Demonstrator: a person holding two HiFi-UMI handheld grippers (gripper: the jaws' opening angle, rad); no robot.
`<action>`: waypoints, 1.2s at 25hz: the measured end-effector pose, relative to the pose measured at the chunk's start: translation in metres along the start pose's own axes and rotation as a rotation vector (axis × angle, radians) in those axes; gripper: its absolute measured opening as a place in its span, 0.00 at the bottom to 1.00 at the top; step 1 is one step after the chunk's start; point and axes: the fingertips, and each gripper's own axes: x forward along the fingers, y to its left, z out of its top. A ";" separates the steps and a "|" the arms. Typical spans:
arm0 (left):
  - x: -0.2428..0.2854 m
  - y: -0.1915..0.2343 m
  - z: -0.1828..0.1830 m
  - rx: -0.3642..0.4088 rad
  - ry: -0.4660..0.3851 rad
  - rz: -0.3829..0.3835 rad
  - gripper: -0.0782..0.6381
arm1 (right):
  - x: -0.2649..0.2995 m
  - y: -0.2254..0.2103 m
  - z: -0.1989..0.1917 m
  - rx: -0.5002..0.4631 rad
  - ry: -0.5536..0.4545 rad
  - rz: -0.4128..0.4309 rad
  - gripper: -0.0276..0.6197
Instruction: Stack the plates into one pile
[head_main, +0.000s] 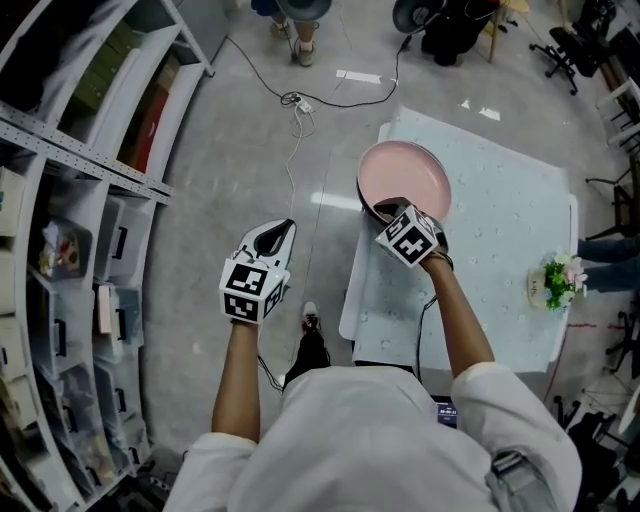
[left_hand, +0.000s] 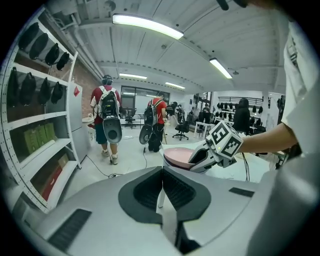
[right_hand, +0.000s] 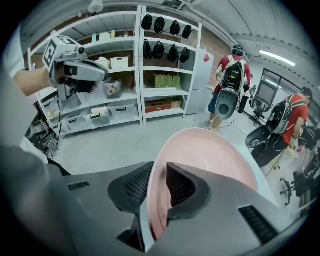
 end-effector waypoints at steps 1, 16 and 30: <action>0.000 0.001 -0.002 -0.004 0.002 0.002 0.13 | 0.004 -0.002 -0.003 0.015 0.006 0.006 0.21; -0.003 -0.001 0.014 0.053 -0.029 -0.096 0.13 | -0.044 -0.018 0.010 0.247 -0.093 -0.171 0.46; -0.021 -0.039 0.110 0.239 -0.216 -0.280 0.13 | -0.249 -0.011 0.046 0.393 -0.382 -0.693 0.06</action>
